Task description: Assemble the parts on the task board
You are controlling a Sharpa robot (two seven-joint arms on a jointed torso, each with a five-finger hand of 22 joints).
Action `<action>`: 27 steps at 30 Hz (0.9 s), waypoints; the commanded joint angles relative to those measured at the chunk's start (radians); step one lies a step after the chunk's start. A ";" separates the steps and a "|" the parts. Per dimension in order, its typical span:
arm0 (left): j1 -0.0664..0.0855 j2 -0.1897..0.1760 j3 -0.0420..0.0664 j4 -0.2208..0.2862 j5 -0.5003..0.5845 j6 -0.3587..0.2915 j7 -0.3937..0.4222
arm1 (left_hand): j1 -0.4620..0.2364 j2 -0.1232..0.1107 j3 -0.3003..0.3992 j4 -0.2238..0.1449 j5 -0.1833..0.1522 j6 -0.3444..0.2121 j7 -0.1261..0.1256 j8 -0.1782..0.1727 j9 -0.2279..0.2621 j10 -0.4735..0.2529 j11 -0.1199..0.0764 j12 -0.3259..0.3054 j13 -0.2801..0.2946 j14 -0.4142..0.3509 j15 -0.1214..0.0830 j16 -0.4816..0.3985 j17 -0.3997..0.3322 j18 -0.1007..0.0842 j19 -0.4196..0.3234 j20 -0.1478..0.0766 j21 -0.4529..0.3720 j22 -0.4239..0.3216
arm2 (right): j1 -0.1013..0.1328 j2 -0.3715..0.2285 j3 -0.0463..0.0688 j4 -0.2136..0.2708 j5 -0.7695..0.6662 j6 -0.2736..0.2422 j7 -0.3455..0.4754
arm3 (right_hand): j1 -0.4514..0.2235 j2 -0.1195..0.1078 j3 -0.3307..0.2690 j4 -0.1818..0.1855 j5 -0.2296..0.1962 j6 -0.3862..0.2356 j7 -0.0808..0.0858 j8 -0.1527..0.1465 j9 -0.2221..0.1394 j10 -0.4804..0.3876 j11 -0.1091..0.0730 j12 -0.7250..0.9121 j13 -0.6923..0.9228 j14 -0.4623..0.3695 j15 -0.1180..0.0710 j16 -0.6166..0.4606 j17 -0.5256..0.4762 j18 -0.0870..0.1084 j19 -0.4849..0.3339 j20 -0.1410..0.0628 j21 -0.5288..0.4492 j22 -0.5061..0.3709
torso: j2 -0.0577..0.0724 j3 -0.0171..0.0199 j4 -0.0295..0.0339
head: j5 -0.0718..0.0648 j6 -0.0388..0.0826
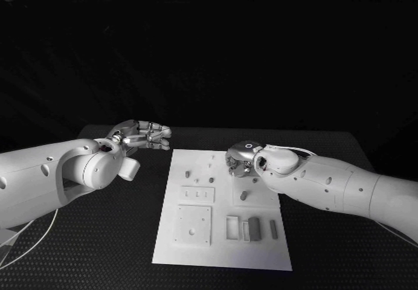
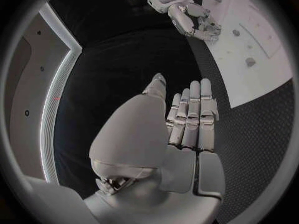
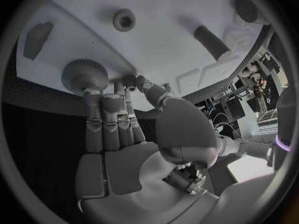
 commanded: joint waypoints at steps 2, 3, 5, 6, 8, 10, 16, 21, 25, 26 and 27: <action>0.002 0.003 0.001 0.001 -0.004 0.016 0.005 | 0.001 -0.003 -0.005 0.000 0.001 0.007 -0.002 -0.007 -0.001 0.002 -0.008 -0.007 -0.001 0.001 0.005 -0.005 0.002 0.013 0.003 0.001 -0.007 -0.001 | -0.012 0.002 -0.007 -0.001 -0.014 0.047 0.001 | 0.017 0.014 0.010 0.001 0.002 0.012 -0.004 0.010 0.005 0.019 -0.007 0.008 0.006 -0.001 -0.011 0.007 -0.003 0.108 0.000 -0.009 0.009 0.021 | 0.001 -0.0003 -0.0006 | -0.001 -0.004; 0.002 0.003 0.001 0.001 -0.004 0.016 0.005 | 0.001 -0.003 -0.005 0.000 0.001 0.007 -0.002 -0.007 -0.001 0.002 -0.008 -0.007 -0.001 0.001 0.005 -0.005 0.002 0.013 0.003 0.001 -0.007 -0.001 | -0.012 0.002 -0.007 -0.001 -0.015 0.046 0.001 | 0.022 0.018 0.011 0.001 0.002 0.019 -0.007 0.013 0.007 0.026 -0.010 0.011 0.008 0.001 -0.014 0.011 -0.002 0.108 0.001 -0.009 0.012 0.022 | 0.000 -0.0004 -0.0002 | -0.001 -0.004; 0.002 0.003 0.001 0.001 -0.005 0.016 0.005 | 0.001 -0.003 -0.005 0.000 0.001 0.007 -0.002 -0.007 -0.001 0.002 -0.008 -0.007 -0.001 0.001 0.005 -0.006 0.002 0.013 0.003 0.001 -0.007 -0.001 | -0.013 0.004 -0.007 0.000 -0.022 0.044 0.000 | 0.032 0.027 0.015 0.000 0.002 0.027 -0.011 0.018 0.012 0.036 -0.014 0.014 0.013 0.004 -0.018 0.019 -0.001 0.108 0.002 -0.010 0.018 0.022 | 0.001 -0.0005 0.0004 | -0.002 -0.004; 0.002 0.003 0.001 0.001 -0.005 0.015 0.005 | 0.002 -0.003 -0.005 0.000 0.001 0.007 -0.002 -0.007 -0.001 0.002 -0.008 -0.007 -0.001 0.001 0.005 -0.006 0.002 0.013 0.003 0.001 -0.007 -0.001 | -0.014 0.004 -0.007 0.001 -0.029 0.043 -0.003 | 0.040 0.032 0.018 0.000 0.002 0.035 -0.014 0.022 0.015 0.044 -0.017 0.017 0.016 0.003 -0.021 0.022 -0.001 0.108 0.002 -0.010 0.022 0.023 | 0.001 -0.0005 0.0014 | -0.002 -0.006; 0.002 0.003 0.001 0.001 -0.005 0.015 0.004 | 0.002 -0.003 -0.005 0.000 0.001 0.007 -0.002 -0.007 -0.002 0.002 -0.008 -0.007 -0.001 0.001 0.005 -0.006 0.002 0.013 0.003 0.001 -0.007 -0.001 | -0.014 0.003 -0.007 0.001 -0.035 0.042 -0.005 | 0.054 0.039 0.024 -0.001 0.002 0.047 -0.020 0.028 0.021 0.059 -0.024 0.023 0.023 0.001 -0.027 0.026 -0.002 0.108 0.001 -0.010 0.026 0.022 | 0.000 -0.0004 0.0020 | -0.003 -0.006; 0.002 0.002 0.001 0.001 -0.005 0.015 0.004 | 0.002 -0.003 -0.006 0.000 0.001 0.007 -0.002 -0.007 -0.002 0.002 -0.008 -0.007 -0.001 0.001 0.005 -0.006 0.002 0.013 0.003 0.001 -0.007 -0.001 | -0.014 0.002 -0.007 0.001 -0.042 0.041 -0.009 | 0.068 0.041 0.030 -0.001 0.002 0.052 -0.022 0.030 0.025 0.064 -0.027 0.024 0.027 -0.001 -0.030 0.028 -0.003 0.108 -0.001 -0.010 0.028 0.022 | 0.000 -0.0006 0.0021 | -0.004 -0.007; 0.002 0.001 0.001 0.002 -0.005 0.015 0.004 | 0.002 -0.003 -0.006 0.000 0.001 0.008 -0.002 -0.007 -0.002 0.002 -0.008 -0.008 -0.001 0.001 0.005 -0.006 0.003 0.013 0.003 0.001 -0.007 -0.001 | -0.015 0.001 -0.007 0.004 -0.054 -0.004 -0.015 | 0.092 0.048 0.048 -0.001 0.002 0.072 -0.029 0.040 0.037 0.087 -0.036 0.031 0.040 0.000 -0.039 0.037 -0.005 0.108 -0.001 -0.009 0.038 0.022 | 0.001 -0.0003 0.0000 | -0.003 -0.006; 0.003 0.001 0.001 0.002 -0.007 0.015 0.005 | 0.002 -0.003 -0.006 0.000 0.001 0.008 -0.002 -0.007 -0.002 0.003 -0.008 -0.008 -0.001 0.001 0.005 -0.006 0.003 0.013 0.003 0.001 -0.007 -0.001 | -0.016 0.000 -0.006 0.010 -0.063 -0.050 -0.023 | 0.096 0.048 0.056 -0.001 0.002 0.088 -0.035 0.047 0.048 0.109 -0.045 0.040 0.054 -0.003 -0.048 0.043 -0.006 0.108 -0.001 -0.009 0.044 0.021 | 0.001 -0.0001 0.0000 | -0.003 -0.004; 0.003 0.001 0.001 0.002 -0.010 0.015 0.005 | 0.001 -0.003 -0.006 0.000 0.001 0.008 -0.001 -0.007 -0.002 0.003 -0.008 -0.008 -0.001 0.001 0.005 -0.007 0.003 0.013 0.003 0.001 -0.007 -0.001 | -0.016 -0.001 -0.006 0.018 -0.075 -0.098 -0.037 | 0.096 0.045 0.059 -0.001 0.002 0.093 -0.038 0.049 0.053 0.116 -0.049 0.043 0.061 -0.003 -0.052 0.045 -0.008 0.108 0.000 -0.009 0.047 0.020 | 0.001 -0.0007 0.0010 | -0.004 -0.002; 0.003 0.001 0.001 0.002 -0.010 0.015 0.005 | 0.001 -0.003 -0.006 0.000 0.001 0.008 -0.001 -0.007 -0.002 0.003 -0.008 -0.008 -0.001 0.001 0.005 -0.007 0.003 0.013 0.003 0.001 -0.007 -0.001 | -0.016 -0.001 -0.006 0.020 -0.076 -0.109 -0.041 | 0.096 0.044 0.059 -0.001 0.002 0.095 -0.039 0.050 0.055 0.118 -0.050 0.044 0.063 -0.003 -0.053 0.046 -0.008 0.108 0.000 -0.010 0.048 0.020 | 0.001 -0.0009 0.0012 | -0.003 -0.001; 0.003 0.001 0.001 0.002 -0.010 0.014 0.005 | 0.001 -0.003 -0.006 0.000 0.001 0.008 -0.001 -0.007 -0.002 0.003 -0.008 -0.008 -0.001 0.001 0.005 -0.007 0.003 0.013 0.004 0.001 -0.008 -0.001 | -0.016 -0.002 -0.006 0.023 -0.082 -0.127 -0.047 | 0.096 0.043 0.060 -0.001 0.002 0.096 -0.039 0.050 0.056 0.119 -0.051 0.044 0.065 -0.003 -0.054 0.047 -0.008 0.108 0.001 -0.010 0.049 0.020 | 0.001 -0.0012 0.0014 | -0.004 0.000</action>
